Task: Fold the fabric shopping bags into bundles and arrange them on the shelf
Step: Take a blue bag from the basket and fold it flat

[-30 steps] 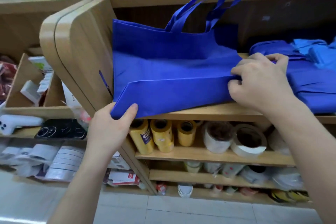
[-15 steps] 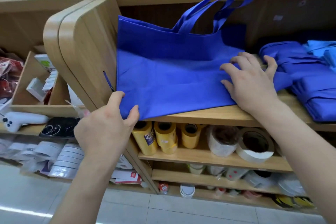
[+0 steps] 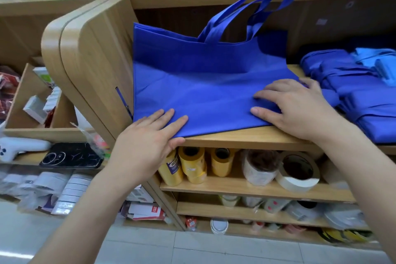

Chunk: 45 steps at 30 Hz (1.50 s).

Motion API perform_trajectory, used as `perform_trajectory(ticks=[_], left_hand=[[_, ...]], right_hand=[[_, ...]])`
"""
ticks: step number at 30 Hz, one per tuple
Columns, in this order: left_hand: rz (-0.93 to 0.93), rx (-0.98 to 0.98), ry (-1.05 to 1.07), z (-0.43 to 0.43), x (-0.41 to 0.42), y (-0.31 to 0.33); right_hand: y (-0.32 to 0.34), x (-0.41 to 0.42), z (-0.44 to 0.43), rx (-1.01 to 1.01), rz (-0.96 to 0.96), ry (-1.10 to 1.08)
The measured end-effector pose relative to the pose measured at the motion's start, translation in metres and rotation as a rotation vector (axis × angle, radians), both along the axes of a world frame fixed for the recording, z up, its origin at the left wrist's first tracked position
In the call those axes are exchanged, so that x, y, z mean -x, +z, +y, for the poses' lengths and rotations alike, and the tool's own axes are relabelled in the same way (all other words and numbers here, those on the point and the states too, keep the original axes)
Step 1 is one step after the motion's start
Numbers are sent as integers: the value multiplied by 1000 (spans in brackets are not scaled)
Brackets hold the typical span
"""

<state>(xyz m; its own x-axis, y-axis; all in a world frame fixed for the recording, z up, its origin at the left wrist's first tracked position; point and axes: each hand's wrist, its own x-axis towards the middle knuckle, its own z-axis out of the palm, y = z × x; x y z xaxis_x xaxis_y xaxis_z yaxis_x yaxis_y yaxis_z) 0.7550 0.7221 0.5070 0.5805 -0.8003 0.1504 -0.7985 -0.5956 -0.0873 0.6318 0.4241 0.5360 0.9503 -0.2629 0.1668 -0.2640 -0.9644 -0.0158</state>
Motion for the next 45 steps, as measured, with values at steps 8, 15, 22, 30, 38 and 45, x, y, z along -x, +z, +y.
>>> perform_trajectory(ticks=[8, 15, 22, 30, 38, 45], left_hand=[[17, 78, 11, 8, 2, 17], [74, -50, -33, -14, 2, 29], [173, -122, -36, -13, 8, 41], [258, -115, 8, 0, -3, 55], [590, 119, 97, 11, -15, 83], [-98, -245, 338, -29, -7, 87]], right_hand=[[27, 34, -9, -295, -92, -167], [37, 41, -6, -131, -36, -239], [-1, 69, 11, 204, -122, 227], [16, 92, 3, -46, 168, 98], [53, 84, -19, -436, 115, -62], [67, 48, -23, -204, 299, -178]])
